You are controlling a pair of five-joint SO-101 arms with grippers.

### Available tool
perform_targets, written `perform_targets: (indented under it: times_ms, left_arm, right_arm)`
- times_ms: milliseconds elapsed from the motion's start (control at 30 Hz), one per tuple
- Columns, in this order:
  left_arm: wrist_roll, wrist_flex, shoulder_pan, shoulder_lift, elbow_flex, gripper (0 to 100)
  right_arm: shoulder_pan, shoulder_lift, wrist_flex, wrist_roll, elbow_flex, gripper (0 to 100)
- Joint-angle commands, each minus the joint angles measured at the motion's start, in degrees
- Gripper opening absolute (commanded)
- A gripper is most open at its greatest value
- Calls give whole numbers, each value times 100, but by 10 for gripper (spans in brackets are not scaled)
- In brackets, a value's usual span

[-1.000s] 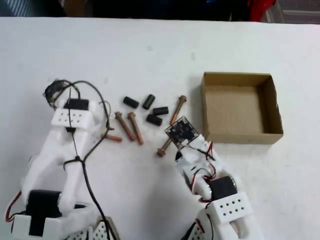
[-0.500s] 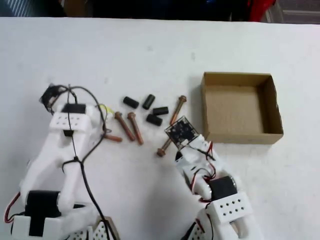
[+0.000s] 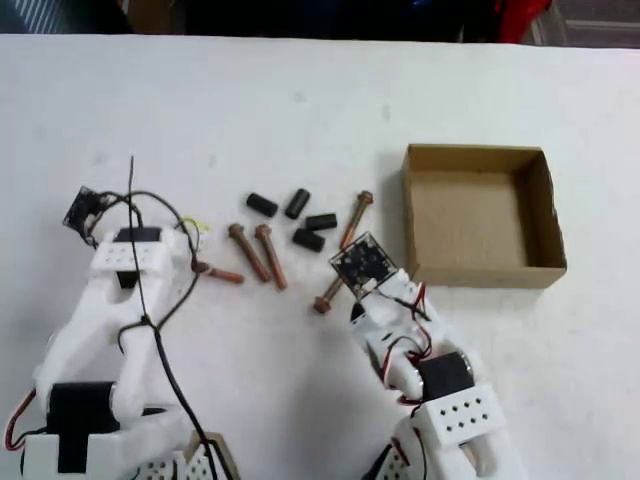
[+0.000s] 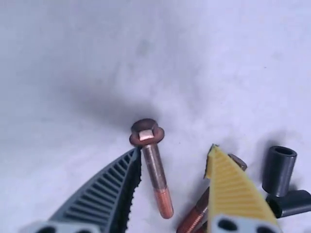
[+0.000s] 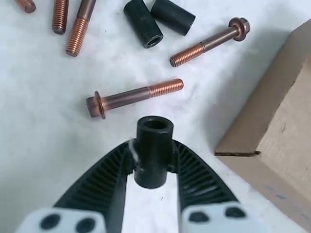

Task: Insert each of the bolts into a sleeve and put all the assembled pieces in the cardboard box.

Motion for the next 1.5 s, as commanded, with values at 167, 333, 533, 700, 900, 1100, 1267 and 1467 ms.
perform_targets:
  times_ms: [167,333,533,700,900,1100,1267,1467]
  left_arm:
    - [53,-141,-40,-31,88,236]
    - [53,-141,-40,-22,97,234]
    - [53,-519,-57,-13,352,234]
    - [53,-844,-66,-13,536,234]
    - [53,-870,-57,-13,545,221]
    - [53,-870,-75,-13,545,70]
    - [26,-870,-75,-4,554,115]
    - [9,-835,-40,400,378,169]
  right_arm:
    - [57,-136,-145,44,-62,17]
    - [57,-136,-145,44,-62,17]
    - [57,-136,-145,44,-62,17]
    - [57,-136,-145,44,-62,17]
    - [57,-136,-145,35,-62,17]
    - [57,-136,-145,35,-62,17]
    - [57,-136,-145,35,-62,17]
    - [57,-136,-145,35,-62,17]
